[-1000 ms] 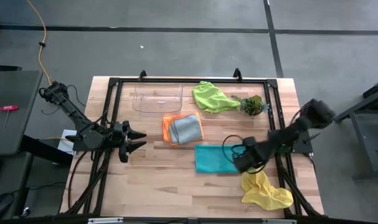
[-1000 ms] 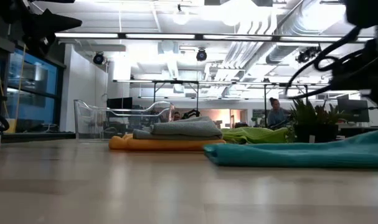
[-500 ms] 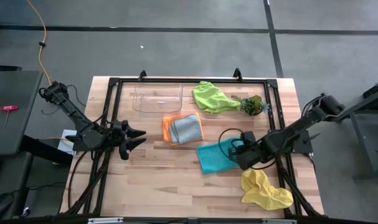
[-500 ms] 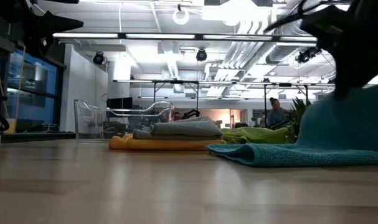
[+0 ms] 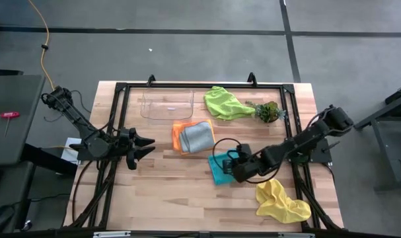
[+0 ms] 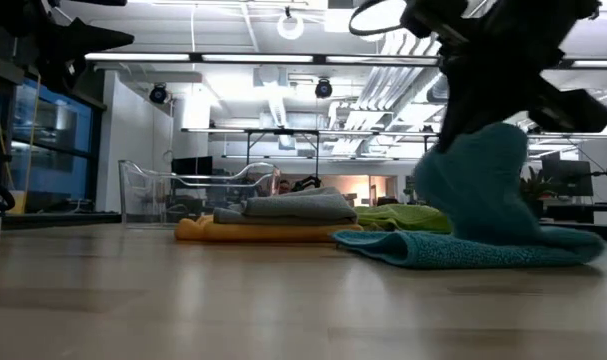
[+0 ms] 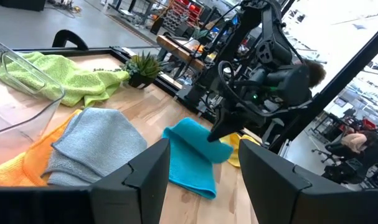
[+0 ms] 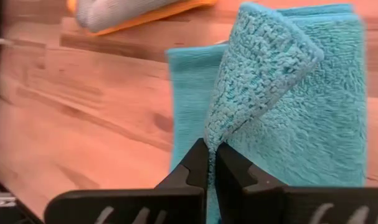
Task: Fold microfiber towels
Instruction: Fold the blue towel, then stack the blue towel on the gray towel
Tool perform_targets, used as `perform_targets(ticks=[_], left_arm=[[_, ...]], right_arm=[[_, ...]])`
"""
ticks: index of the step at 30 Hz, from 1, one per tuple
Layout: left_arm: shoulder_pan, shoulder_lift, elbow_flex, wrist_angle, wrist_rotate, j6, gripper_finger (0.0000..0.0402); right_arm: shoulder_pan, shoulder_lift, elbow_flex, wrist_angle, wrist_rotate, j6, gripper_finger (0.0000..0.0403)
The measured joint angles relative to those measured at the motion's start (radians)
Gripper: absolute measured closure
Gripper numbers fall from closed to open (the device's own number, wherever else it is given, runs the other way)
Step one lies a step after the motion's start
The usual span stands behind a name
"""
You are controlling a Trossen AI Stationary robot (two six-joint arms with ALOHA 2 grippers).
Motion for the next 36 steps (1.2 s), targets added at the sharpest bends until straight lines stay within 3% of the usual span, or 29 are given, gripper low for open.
perform_targets(ticks=[20, 23, 32, 36], left_arm=[[0.0, 0.0, 0.0, -0.004, -0.019, 0.009, 0.022], [0.0, 0.0, 0.0, -0.005, -0.019, 0.011, 0.022], [0.0, 0.0, 0.0, -0.004, -0.019, 0.018, 0.022], [0.0, 0.0, 0.0, -0.001, -0.015, 0.018, 0.022]], right_arm=[[-0.022, 0.044, 0.031, 0.059, -0.021, -0.033, 0.0398], [-0.022, 0.044, 0.031, 0.077, -0.021, -0.033, 0.0368], [-0.03, 0.041, 0.031, 0.076, -0.066, -0.061, 0.0222], [-0.059, -0.001, 0.031, -0.041, -0.118, -0.112, 0.0199]])
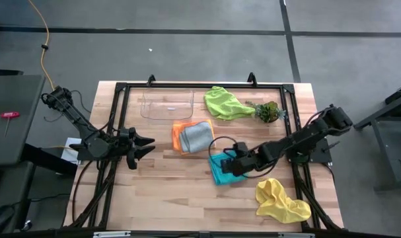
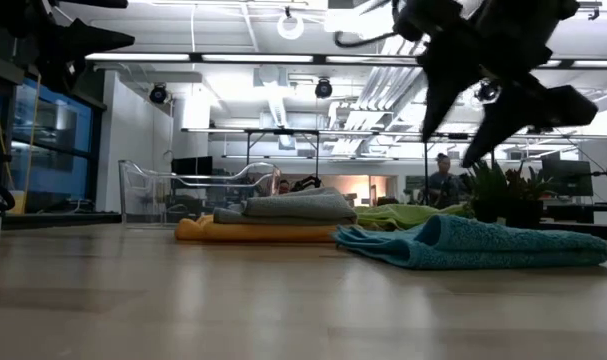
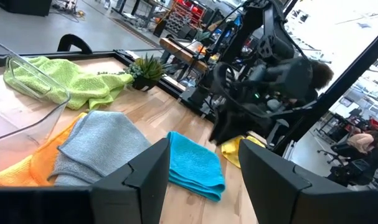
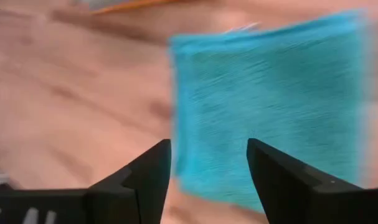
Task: Fold microfiber towels
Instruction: Stack the blue towel on the gray towel
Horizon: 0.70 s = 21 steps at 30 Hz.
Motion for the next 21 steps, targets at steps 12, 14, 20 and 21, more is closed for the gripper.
perform_targets(ticks=[12, 14, 20, 21], left_arm=[[0.0, 0.0, 0.0, 0.002, -0.001, -0.019, 0.022], [0.0, 0.0, 0.0, 0.003, -0.002, -0.035, 0.022], [0.0, 0.0, 0.0, 0.003, -0.004, -0.045, 0.022], [0.0, 0.0, 0.0, 0.003, -0.004, -0.045, 0.022]], right_arm=[[-0.016, -0.066, -0.105, -0.254, -0.156, -0.065, 0.0196], [-0.021, -0.066, -0.171, -0.101, -0.177, -0.09, 0.0196], [-0.049, -0.067, -0.287, 0.049, -0.161, -0.132, 0.0196], [-0.054, -0.067, -0.297, 0.084, -0.157, -0.142, 0.0196]])
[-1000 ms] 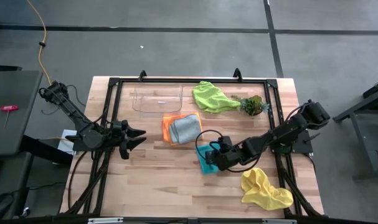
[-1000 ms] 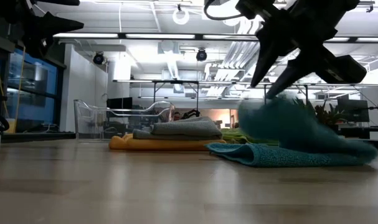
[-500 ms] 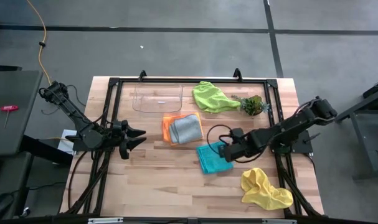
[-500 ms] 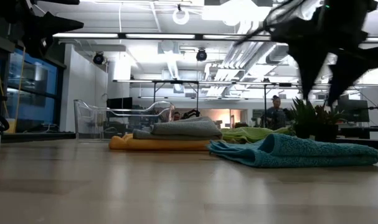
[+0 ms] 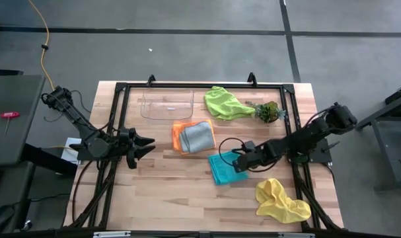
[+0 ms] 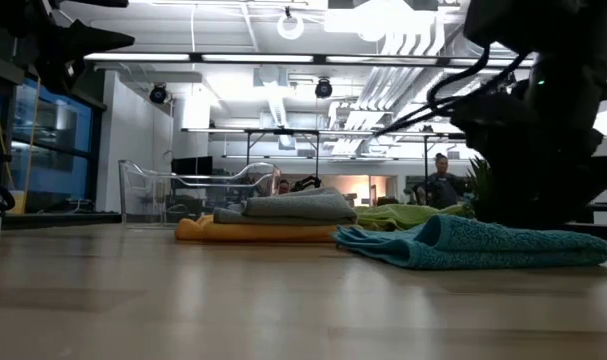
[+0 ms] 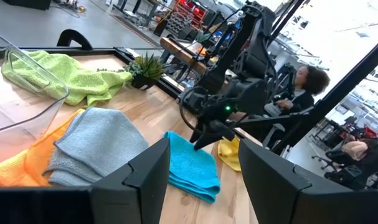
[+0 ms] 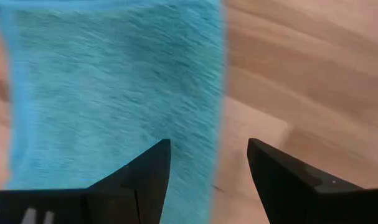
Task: Fold microfiber towels
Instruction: Stack the blue towel on the gray towel
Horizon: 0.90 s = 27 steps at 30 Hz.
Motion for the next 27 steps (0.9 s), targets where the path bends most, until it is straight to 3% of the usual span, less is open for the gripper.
perform_targets(ticks=[4, 20, 23, 27], left_arm=[[0.0, 0.0, 0.0, -0.002, 0.0, 0.0, 0.022], [0.0, 0.0, 0.0, -0.002, 0.0, 0.0, 0.022], [0.0, 0.0, 0.0, -0.002, 0.0, 0.0, 0.022], [0.0, 0.0, 0.0, -0.002, 0.0, -0.001, 0.022]], right_arm=[[-0.013, 0.0, -0.031, 0.148, -0.004, -0.043, 0.0196], [-0.028, 0.054, -0.03, 0.132, -0.049, -0.046, 0.0205], [-0.027, 0.055, -0.032, 0.128, -0.05, -0.031, 0.024], [-0.025, 0.057, -0.035, 0.115, -0.019, 0.059, 0.0338]])
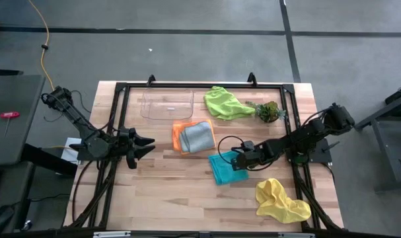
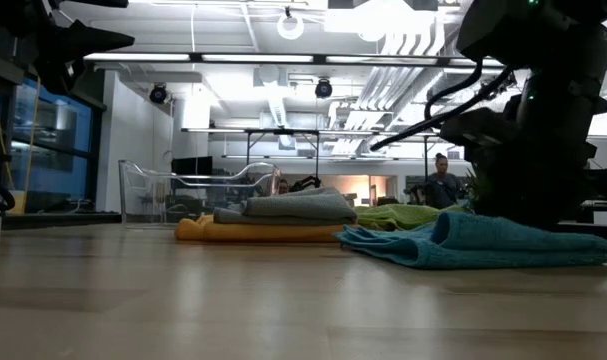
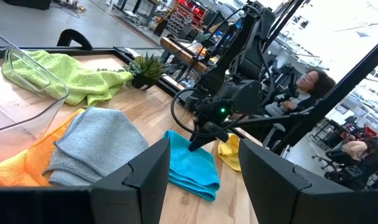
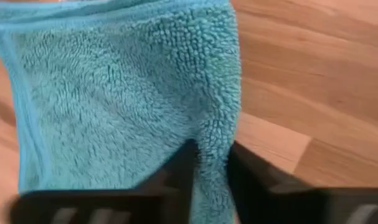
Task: Fold microfiber towels
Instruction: Stack the blue towel on the gray towel
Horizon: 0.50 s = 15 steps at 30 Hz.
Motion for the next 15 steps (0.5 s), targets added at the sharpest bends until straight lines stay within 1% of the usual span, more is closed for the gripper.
perform_targets(ticks=[1, 2, 3, 6, 8, 12, 15], left_arm=[[0.0, 0.0, 0.0, 0.0, 0.0, 0.0, 0.022], [0.0, 0.0, 0.0, 0.0, 0.0, 0.0, 0.022], [0.0, 0.0, 0.0, 0.0, 0.0, 0.0, 0.022], [0.0, 0.0, 0.0, 0.0, 0.0, 0.001, 0.022], [0.0, 0.0, 0.0, 0.0, 0.0, 0.001, 0.022], [0.0, 0.0, 0.0, 0.003, 0.005, 0.001, 0.022], [0.0, 0.0, 0.0, 0.034, 0.005, 0.001, 0.022]], right_arm=[[0.0, 0.0, -0.001, 0.0, 0.005, 0.013, 0.0367], [0.0, 0.001, -0.001, 0.009, 0.01, 0.014, 0.0384], [0.0, 0.001, -0.001, 0.016, 0.014, 0.015, 0.039], [0.0, -0.015, -0.001, 0.021, 0.014, 0.015, 0.0394], [0.0, -0.051, -0.002, 0.017, 0.016, 0.012, 0.0399], [0.0, -0.158, -0.001, -0.033, 0.026, -0.019, 0.0401], [0.001, -0.263, 0.0, -0.045, 0.065, -0.024, 0.0402]])
